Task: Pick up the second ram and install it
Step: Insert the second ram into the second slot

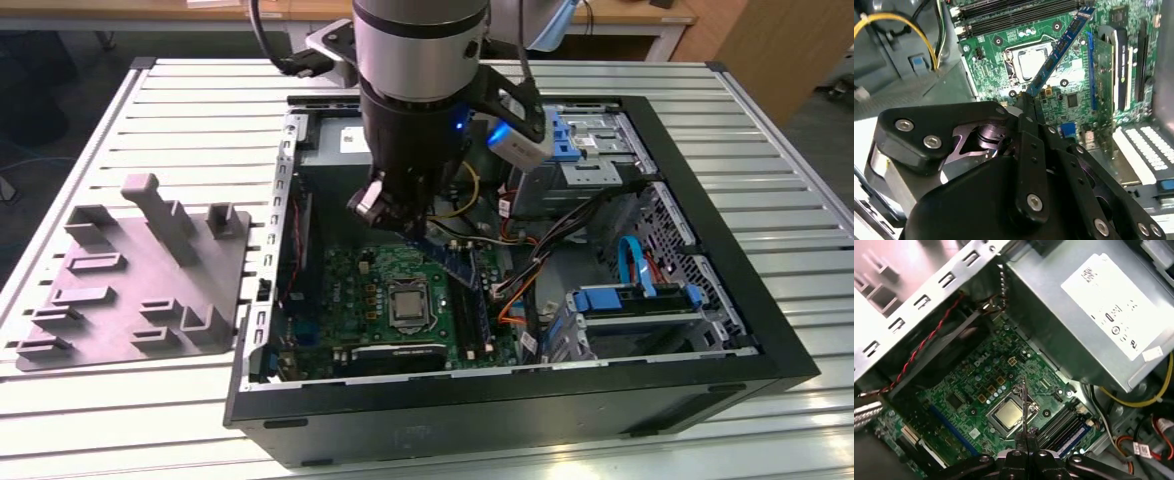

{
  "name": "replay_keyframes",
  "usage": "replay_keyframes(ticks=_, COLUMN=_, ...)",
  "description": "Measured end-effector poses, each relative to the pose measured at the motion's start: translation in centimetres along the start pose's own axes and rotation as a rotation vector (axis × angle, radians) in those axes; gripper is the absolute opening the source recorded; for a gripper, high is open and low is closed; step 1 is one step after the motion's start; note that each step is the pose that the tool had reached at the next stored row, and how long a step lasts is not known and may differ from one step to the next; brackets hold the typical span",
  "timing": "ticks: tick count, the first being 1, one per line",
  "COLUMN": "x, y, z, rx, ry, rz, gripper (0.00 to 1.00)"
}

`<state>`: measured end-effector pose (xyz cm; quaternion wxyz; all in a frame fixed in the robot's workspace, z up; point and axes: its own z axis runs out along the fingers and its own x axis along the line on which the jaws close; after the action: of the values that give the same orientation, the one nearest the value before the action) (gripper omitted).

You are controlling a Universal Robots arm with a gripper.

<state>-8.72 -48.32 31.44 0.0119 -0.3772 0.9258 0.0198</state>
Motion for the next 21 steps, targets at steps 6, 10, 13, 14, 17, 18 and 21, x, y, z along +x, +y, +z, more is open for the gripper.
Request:
replay_keyframes(ticks=6, x=0.01, y=0.0, z=0.14, rx=0.004, ry=-0.0031, rz=0.11, gripper=0.11)
replay_keyframes(ticks=10, x=0.01, y=-0.01, z=0.23, rx=0.0067, ry=-0.0051, rz=0.181, gripper=0.11)
replay_keyframes(ticks=13, x=0.01, y=-0.01, z=0.31, rx=0.0088, ry=-0.0066, rz=0.237, gripper=0.11)
replay_keyframes(ticks=14, x=0.01, y=-0.01, z=0.33, rx=0.0095, ry=-0.0071, rz=0.255, gripper=0.11)
replay_keyframes(ticks=17, x=0.02, y=-0.01, z=0.4, rx=0.0114, ry=-0.0086, rz=0.309, gripper=0.11)
replay_keyframes(ticks=18, x=0.02, y=-0.01, z=0.42, rx=0.0121, ry=-0.0091, rz=0.327, gripper=0.11)
replay_keyframes(ticks=21, x=0.02, y=-0.01, z=0.49, rx=0.0142, ry=-0.0106, rz=0.382, gripper=0.11)
